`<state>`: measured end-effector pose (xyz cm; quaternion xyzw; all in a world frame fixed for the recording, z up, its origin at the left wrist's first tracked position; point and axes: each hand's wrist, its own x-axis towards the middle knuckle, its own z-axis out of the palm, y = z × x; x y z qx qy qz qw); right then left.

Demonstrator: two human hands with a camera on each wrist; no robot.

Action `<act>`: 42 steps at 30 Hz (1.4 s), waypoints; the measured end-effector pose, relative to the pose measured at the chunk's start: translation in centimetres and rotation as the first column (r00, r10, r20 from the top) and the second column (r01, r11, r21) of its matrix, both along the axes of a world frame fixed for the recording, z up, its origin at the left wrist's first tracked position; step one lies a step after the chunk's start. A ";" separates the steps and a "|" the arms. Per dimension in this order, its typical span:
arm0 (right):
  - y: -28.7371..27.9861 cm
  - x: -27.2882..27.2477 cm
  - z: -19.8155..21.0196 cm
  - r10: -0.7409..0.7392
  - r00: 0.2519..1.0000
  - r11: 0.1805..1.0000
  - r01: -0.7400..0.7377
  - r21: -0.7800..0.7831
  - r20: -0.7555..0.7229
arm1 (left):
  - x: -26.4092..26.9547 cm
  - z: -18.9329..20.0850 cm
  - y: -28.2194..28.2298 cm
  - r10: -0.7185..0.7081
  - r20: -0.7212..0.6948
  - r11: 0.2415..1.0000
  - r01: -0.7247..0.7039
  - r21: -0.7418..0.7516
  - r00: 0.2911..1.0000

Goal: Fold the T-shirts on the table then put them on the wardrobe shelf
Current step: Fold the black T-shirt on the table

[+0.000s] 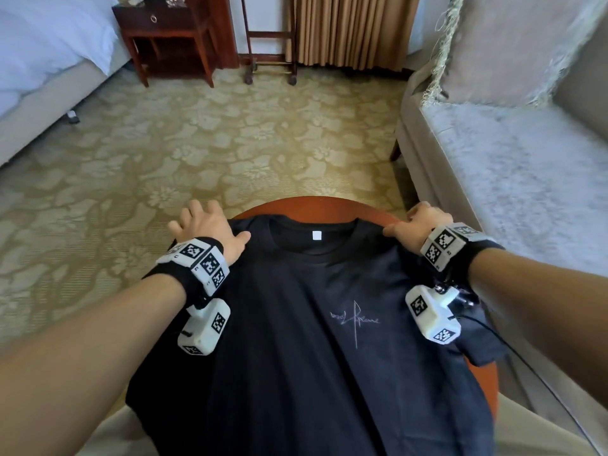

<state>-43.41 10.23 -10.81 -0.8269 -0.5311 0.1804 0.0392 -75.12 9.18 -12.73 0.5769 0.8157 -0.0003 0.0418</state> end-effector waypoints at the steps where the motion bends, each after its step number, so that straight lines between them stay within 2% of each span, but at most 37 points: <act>1: -0.9 0.5 0.8 -0.027 0.999 1.000 0.027 -0.006 -0.018 | 1.0 0.4 -0.8 -0.020 0.053 1.000 0.020 0.007 0.998; 4: -4.4 2.6 2.9 -0.098 0.988 0.993 0.090 -0.075 -0.117 | 5.3 1.2 -3.3 -0.135 0.289 0.988 0.152 -0.037 0.948; 6: -6.9 4.1 3.4 -0.146 0.969 0.985 0.123 -0.125 -0.198 | 8.9 1.3 -5.1 -0.221 0.463 0.963 0.268 -0.037 0.858; 9: -10.8 5.6 3.3 -0.204 0.951 0.947 0.131 -0.295 -0.233 | 14.6 1.3 -7.6 -0.356 0.564 0.902 0.431 -0.001 0.745; 11: -12.4 6.3 2.7 -0.208 0.946 0.929 0.112 -0.352 -0.250 | 17.9 1.0 -8.9 -0.443 0.551 0.844 0.537 -0.010 0.707; 15: -12.7 8.7 0.8 -0.056 0.995 0.946 0.026 -0.323 -0.082 | 21.9 0.1 -10.1 -0.494 0.523 0.791 0.609 -0.061 0.695; 17: -12.8 9.3 1.9 -0.039 0.994 0.947 0.004 -0.323 -0.101 | 22.7 -0.2 -10.3 -0.514 0.476 0.769 0.629 -0.114 0.714; 18: -12.5 10.0 2.3 -0.079 0.984 0.952 0.027 -0.306 -0.159 | 22.9 -0.2 -10.2 -0.531 0.451 0.755 0.642 -0.134 0.718; 22: -10.8 13.7 3.4 -0.352 0.837 0.936 0.302 -0.181 -0.419 | 23.1 -0.4 -9.2 -0.576 0.391 0.712 0.676 -0.190 0.718; 25: -9.2 15.9 3.1 -0.386 0.757 0.918 0.370 -0.142 -0.526 | 23.6 -0.4 -8.4 -0.594 0.353 0.712 0.677 -0.187 0.723; 27: -9.0 16.3 2.4 -0.372 0.744 0.921 0.370 -0.121 -0.555 | 24.2 -0.3 -8.1 -0.591 0.376 0.722 0.676 -0.149 0.714; 30: -10.1 15.2 0.8 -0.411 0.691 0.912 0.317 -0.262 -0.595 | 25.4 -0.6 -8.1 -0.578 0.432 0.722 0.680 -0.126 0.693; 32: -10.7 14.4 -0.5 -0.412 0.709 0.903 0.235 -0.359 -0.572 | 26.1 -0.9 -8.4 -0.596 0.422 0.689 0.705 -0.167 0.683; 34: -10.8 14.3 -1.9 -0.429 0.717 0.889 0.224 -0.401 -0.550 | 26.6 -1.4 -8.4 -0.617 0.386 0.652 0.720 -0.237 0.686; 37: -10.9 14.2 -3.2 -0.456 0.661 0.883 0.251 -0.398 -0.596 | 27.0 -1.8 -8.3 -0.649 0.329 0.606 0.728 -0.320 0.686; 39: -10.8 14.5 -3.8 -0.429 0.686 0.900 0.272 -0.340 -0.588 | 27.1 -1.9 -8.1 -0.647 0.365 0.592 0.742 -0.315 0.670; 41: -10.6 14.9 -3.4 -0.314 0.841 0.940 0.210 -0.268 -0.440 | 26.7 -1.5 -7.7 -0.590 0.477 0.629 0.741 -0.233 0.651; 42: -10.4 15.0 -2.8 -0.306 0.856 0.946 0.222 -0.238 -0.416 | 26.1 -1.2 -7.5 -0.538 0.552 0.676 0.717 -0.169 0.637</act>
